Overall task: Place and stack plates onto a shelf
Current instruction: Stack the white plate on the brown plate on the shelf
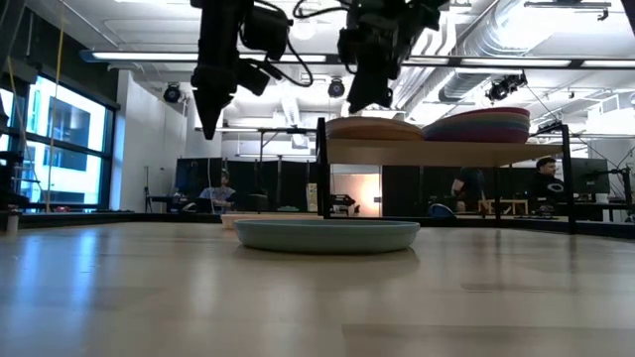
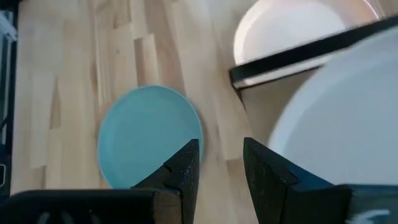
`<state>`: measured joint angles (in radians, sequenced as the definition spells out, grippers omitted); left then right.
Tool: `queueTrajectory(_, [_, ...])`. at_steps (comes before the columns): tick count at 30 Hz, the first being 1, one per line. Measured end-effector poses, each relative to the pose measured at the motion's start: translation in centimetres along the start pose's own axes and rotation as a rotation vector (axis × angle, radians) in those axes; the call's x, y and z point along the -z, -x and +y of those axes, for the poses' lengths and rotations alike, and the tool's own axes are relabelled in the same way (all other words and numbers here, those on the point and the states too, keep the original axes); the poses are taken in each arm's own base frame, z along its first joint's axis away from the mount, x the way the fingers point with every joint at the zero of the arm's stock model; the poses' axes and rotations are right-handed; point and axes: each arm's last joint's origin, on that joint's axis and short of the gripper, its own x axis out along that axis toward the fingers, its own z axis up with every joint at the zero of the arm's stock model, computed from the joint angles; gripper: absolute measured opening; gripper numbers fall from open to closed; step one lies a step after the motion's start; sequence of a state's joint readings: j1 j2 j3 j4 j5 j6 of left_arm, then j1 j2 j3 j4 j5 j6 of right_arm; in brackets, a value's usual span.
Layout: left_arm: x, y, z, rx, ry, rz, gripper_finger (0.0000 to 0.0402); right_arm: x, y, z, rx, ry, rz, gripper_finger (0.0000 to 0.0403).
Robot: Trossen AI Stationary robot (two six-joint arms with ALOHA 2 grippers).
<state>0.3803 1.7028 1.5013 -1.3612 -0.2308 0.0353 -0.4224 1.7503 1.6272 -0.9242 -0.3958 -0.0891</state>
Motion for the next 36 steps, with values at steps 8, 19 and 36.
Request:
queueTrajectory(8, [0.7,0.3,1.8,-0.001,0.045,0.003,0.0119,0.1,-0.5,-0.8,0.012,-0.024,0.018,0.0105])
queueTrajectory(19, [1.5,1.3,2.6,-0.005,0.074,-0.034,0.0119,0.3,-0.3,-1.5,0.069,-0.066,0.028,0.0105])
queueTrajectory(36, [1.6,1.3,2.6,0.004,0.069,-0.034,0.0119,0.4,1.0,-1.0,0.028,-0.099,0.005,0.0105])
